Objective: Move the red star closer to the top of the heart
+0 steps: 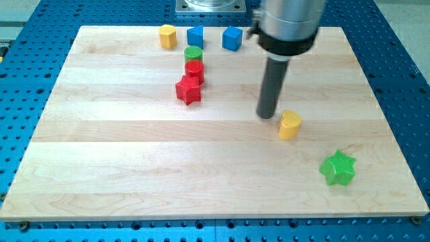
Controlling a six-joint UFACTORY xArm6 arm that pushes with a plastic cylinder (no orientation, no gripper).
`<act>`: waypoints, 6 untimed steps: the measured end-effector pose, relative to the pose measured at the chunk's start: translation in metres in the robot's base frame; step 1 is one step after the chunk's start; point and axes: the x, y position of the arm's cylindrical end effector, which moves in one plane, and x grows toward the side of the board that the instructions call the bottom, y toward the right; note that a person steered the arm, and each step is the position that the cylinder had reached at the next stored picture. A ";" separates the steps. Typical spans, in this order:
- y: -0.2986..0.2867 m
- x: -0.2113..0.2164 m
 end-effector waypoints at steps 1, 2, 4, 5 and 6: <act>0.039 0.023; 0.080 0.057; 0.003 0.034; -0.119 0.050; -0.195 0.000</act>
